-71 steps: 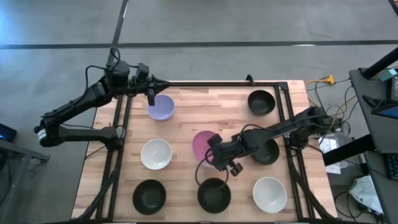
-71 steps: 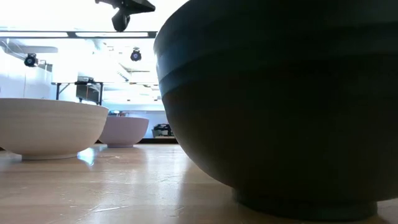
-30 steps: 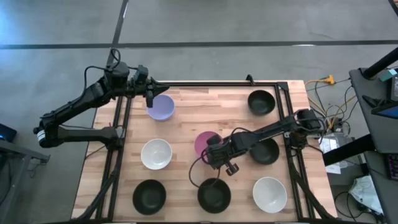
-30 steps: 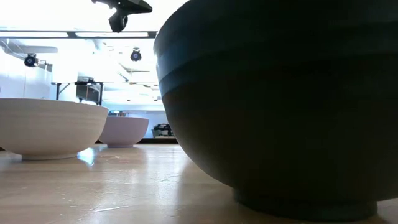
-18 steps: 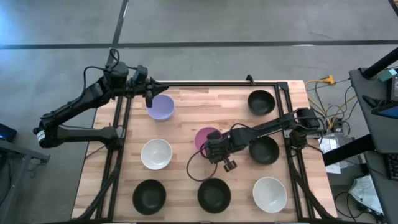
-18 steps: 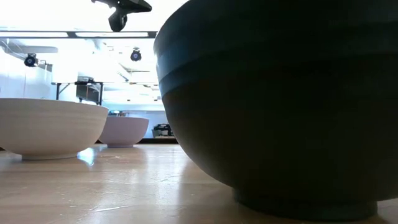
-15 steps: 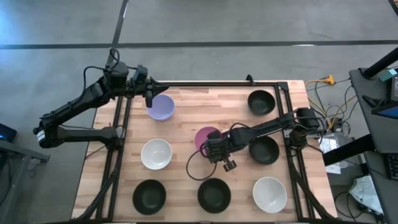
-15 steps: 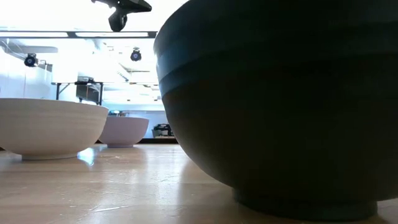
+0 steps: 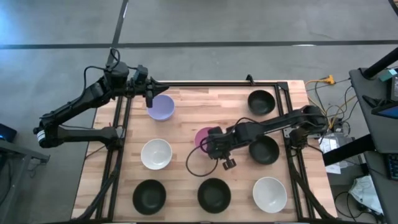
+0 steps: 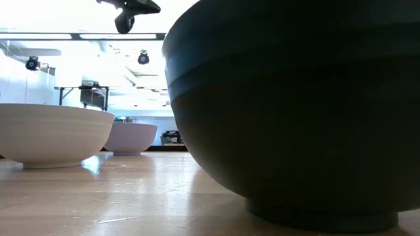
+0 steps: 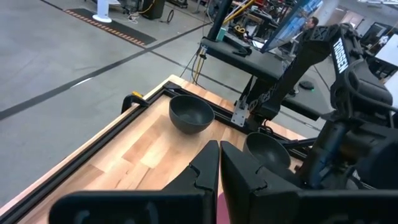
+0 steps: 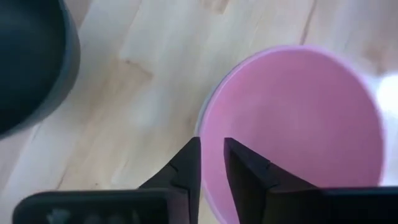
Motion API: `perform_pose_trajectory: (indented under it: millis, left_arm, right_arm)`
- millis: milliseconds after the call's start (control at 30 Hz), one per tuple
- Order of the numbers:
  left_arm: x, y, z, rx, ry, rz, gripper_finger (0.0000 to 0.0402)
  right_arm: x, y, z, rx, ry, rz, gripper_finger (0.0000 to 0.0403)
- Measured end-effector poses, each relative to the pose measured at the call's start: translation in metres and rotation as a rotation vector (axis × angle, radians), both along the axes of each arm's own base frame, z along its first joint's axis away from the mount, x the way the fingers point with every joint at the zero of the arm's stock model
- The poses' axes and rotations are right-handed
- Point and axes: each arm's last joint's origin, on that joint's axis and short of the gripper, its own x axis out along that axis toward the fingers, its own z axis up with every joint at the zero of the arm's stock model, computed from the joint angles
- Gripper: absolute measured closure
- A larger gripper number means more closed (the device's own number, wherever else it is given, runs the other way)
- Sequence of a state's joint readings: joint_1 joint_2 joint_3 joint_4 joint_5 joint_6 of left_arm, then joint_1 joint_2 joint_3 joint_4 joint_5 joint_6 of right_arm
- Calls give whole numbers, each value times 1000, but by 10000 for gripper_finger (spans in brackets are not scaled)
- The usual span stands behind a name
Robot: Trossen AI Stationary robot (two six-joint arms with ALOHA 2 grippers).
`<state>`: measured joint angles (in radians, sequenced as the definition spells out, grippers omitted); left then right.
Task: Nest bowls inside each other
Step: Stack the pink bowl on the white bowl
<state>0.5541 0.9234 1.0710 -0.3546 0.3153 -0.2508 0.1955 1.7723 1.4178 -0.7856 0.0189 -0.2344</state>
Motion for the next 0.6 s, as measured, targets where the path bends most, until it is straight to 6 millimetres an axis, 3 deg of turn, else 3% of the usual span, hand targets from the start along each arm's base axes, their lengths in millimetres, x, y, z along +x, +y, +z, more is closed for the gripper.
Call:
perform_pose_trajectory:
  millis: [233,600]
  left_arm:
    - [1,1,0,1,-1,0,402]
    - [1,1,0,1,-1,0,402]
  right_arm:
    - [-4,-1,-6,-13,67,0,390]
    - [-3,-2,-17,-28,100,17,394]
